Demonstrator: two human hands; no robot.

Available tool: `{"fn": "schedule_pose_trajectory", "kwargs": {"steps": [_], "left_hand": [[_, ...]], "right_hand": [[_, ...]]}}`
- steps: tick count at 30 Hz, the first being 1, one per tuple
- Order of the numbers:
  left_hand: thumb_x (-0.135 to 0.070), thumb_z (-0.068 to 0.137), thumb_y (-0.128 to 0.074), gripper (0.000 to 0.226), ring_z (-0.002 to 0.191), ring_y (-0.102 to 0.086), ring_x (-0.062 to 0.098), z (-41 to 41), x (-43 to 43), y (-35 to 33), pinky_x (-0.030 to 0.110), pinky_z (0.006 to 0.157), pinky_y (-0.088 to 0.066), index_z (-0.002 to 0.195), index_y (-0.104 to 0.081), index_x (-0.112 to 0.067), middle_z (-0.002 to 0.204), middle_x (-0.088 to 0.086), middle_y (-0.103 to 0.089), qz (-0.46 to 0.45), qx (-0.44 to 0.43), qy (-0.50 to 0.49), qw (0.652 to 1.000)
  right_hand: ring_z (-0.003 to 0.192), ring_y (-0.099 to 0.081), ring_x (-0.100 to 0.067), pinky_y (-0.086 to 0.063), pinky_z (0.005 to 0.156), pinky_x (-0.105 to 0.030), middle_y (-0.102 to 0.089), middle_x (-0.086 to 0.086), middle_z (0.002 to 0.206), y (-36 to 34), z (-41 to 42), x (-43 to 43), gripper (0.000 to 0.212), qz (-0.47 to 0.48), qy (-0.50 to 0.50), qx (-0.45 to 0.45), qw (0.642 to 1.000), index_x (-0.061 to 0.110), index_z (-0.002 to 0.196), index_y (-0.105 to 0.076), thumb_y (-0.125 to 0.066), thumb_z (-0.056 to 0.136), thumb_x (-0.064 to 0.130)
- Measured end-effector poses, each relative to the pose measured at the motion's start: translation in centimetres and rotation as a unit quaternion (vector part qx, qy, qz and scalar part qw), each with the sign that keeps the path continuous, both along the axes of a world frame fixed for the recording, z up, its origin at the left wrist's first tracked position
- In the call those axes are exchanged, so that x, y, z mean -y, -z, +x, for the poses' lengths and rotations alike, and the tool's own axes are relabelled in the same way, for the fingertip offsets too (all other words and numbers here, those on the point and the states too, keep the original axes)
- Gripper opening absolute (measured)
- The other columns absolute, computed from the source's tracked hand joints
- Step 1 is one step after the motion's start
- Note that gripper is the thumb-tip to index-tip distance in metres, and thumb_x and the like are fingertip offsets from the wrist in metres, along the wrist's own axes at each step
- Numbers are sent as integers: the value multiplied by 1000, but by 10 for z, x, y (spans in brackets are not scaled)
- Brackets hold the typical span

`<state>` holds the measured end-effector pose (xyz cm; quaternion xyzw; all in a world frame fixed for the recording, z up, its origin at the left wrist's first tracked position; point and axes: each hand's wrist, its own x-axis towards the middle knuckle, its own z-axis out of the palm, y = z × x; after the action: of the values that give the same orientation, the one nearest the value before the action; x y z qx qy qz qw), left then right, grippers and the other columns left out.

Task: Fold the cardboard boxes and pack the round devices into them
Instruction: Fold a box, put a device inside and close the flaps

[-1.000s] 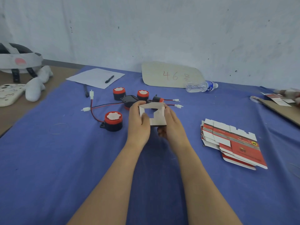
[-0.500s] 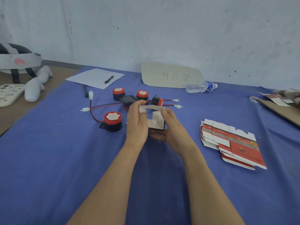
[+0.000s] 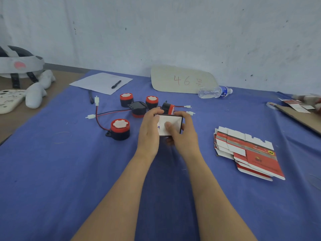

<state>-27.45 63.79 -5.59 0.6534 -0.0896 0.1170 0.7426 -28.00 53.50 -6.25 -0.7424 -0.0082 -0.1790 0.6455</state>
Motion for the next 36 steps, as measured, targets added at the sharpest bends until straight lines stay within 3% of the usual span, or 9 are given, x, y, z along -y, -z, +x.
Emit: {"fn": "schedule_pose_trajectory", "kwargs": {"steps": [7,11,14,17,20,24,28,31,36], "left_hand": [[-33,85,-32,28,123,-47,12,-1,3,1,37,108,-39,102,-54,-40,128,-12,-54,15,40,-16,999],[-38,105,-25,39,144,-18,13,9,3,2,40,118,-21,141,-38,-35,158,-3,-21,107,-9,-101,989],[-48,102,-26,44,131,-45,13,9,3,-1,31,108,-39,136,-47,-30,145,3,-46,-16,-81,-58,995],[-45,100,-40,32,104,-66,12,3,-4,-2,31,90,-54,120,-61,-31,114,-3,-69,-85,-112,40,989],[-30,99,-50,29,106,-65,13,7,-11,2,34,90,-54,128,-56,-31,117,-4,-68,-108,-93,72,987],[-26,99,-50,16,104,-66,17,1,-4,-1,31,86,-56,110,-61,-27,111,-2,-68,-48,-58,57,996],[-36,100,-45,19,103,-66,20,-3,2,-3,39,93,-53,102,-59,-23,113,5,-68,-16,-71,22,997],[-33,97,-52,16,97,-68,21,-2,-2,-4,33,86,-55,92,-60,-21,104,6,-70,5,-64,13,998],[-34,87,-67,35,90,-66,2,3,-8,-1,16,70,-52,117,-56,-19,114,-7,-62,-73,-48,-54,995]], "right_hand": [[80,-68,-21,-60,60,-38,-63,0,99,0,-1,-1,29,-15,16,6,1000,34,112,-48,-61,91,19],[105,-61,-22,-59,78,-45,-61,-5,116,-4,-2,-6,19,56,-28,8,998,25,116,-52,-52,97,28],[115,-57,-15,-53,91,-36,-59,3,124,-8,-2,-9,18,77,-22,59,995,24,113,-54,-40,102,21],[112,-55,0,-45,88,-14,-59,8,126,-7,-2,-9,22,48,-27,75,996,22,116,-54,-39,102,14],[99,-59,10,-46,77,-7,-59,12,116,-5,1,-2,26,83,-27,48,995,21,124,-47,-45,100,13],[99,-62,-5,-51,82,-21,-65,4,111,-5,3,0,27,87,-1,22,996,16,122,-57,-43,102,24],[75,-64,4,-48,63,-10,-69,14,81,-3,2,-5,27,87,22,17,996,19,90,-62,-41,102,32],[92,-66,-19,-55,78,-28,-64,-12,106,-3,4,-7,39,76,60,-10,995,2,92,-60,-43,100,36],[78,-67,-14,-53,72,-30,-71,-6,90,-3,2,-5,33,85,-1,-83,993,16,80,-68,-49,97,37]]}}
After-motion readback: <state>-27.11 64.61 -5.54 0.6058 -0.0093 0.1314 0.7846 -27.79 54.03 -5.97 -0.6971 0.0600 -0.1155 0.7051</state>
